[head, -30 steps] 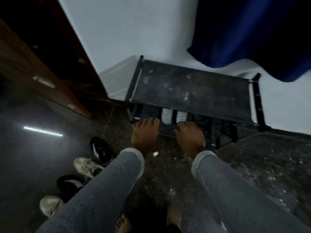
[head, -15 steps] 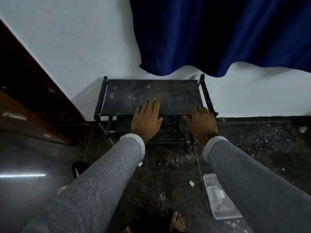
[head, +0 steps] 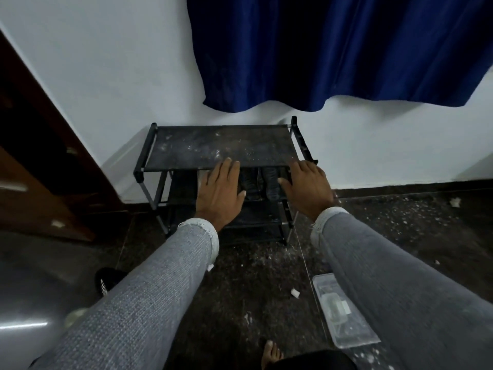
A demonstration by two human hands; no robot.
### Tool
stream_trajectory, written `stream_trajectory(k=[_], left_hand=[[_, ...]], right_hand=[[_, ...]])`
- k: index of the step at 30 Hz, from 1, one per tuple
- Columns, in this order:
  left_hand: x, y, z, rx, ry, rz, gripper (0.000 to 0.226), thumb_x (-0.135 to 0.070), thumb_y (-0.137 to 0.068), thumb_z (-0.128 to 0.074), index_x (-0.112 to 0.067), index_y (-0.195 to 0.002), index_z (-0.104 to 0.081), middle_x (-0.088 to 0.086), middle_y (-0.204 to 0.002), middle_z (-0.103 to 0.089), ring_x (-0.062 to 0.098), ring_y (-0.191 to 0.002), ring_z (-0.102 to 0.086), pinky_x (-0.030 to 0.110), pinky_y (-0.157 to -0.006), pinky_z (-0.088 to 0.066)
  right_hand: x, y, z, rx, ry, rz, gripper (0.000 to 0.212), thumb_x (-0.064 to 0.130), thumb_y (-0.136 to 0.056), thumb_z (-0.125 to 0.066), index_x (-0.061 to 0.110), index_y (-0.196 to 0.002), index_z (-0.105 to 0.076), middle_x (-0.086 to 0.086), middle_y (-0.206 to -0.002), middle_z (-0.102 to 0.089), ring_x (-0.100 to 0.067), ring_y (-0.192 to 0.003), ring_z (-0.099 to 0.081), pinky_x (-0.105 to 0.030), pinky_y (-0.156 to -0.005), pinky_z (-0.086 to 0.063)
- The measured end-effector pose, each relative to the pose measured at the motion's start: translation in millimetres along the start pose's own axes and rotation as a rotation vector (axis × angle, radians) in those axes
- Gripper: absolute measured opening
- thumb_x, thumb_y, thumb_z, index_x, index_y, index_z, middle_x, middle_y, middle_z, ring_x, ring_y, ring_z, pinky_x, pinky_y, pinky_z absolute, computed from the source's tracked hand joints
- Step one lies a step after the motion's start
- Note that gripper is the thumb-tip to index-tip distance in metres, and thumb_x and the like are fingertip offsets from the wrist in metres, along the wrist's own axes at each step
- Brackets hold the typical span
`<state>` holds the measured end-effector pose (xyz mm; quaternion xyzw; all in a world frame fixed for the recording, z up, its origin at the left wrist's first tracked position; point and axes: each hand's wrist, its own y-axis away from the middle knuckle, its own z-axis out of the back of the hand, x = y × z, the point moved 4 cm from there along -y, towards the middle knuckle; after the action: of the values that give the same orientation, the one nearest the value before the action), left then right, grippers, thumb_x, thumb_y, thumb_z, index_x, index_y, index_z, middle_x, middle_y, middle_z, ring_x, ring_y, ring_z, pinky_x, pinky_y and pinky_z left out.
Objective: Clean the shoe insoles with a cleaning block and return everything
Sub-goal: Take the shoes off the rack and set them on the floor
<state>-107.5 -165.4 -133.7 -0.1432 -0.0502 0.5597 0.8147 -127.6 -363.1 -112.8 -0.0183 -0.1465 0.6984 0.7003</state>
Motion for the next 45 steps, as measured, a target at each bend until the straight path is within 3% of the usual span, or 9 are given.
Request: stream_trajectory(k=[6, 25, 45], left_hand=[[-7, 39, 26, -0.008, 0.004, 0.032, 0.071, -0.043, -0.093, -0.051, -0.013, -0.151, -0.021, 0.010, -0.158, -0.024, 0.026, -0.144, -0.025, 0.046, -0.116, -0.026], [-13, 113, 83, -0.063, -0.040, 0.111, 0.071, -0.041, -0.094, -0.052, -0.013, -0.151, -0.023, 0.010, -0.157, -0.026, 0.027, -0.144, -0.026, 0.046, -0.116, -0.026], [-14, 139, 52, -0.028, 0.104, 0.060, 0.067, -0.039, -0.093, -0.054, -0.013, -0.148, -0.026, 0.011, -0.154, -0.029, 0.027, -0.141, -0.031, 0.043, -0.112, -0.032]], right_hand=[[11, 39, 19, -0.013, -0.017, 0.023, 0.042, 0.040, -0.095, -0.049, 0.013, -0.127, -0.048, -0.008, -0.132, -0.056, -0.028, -0.126, -0.047, -0.045, -0.108, -0.034], [22, 108, 40, 0.011, -0.057, 0.082, 0.043, 0.036, -0.096, -0.051, 0.012, -0.132, -0.047, -0.006, -0.136, -0.053, -0.026, -0.130, -0.043, -0.042, -0.111, -0.030], [34, 142, 15, 0.053, -0.056, -0.023, 0.038, 0.038, -0.096, -0.047, 0.015, -0.125, -0.050, -0.006, -0.130, -0.056, -0.028, -0.123, -0.049, -0.044, -0.106, -0.037]])
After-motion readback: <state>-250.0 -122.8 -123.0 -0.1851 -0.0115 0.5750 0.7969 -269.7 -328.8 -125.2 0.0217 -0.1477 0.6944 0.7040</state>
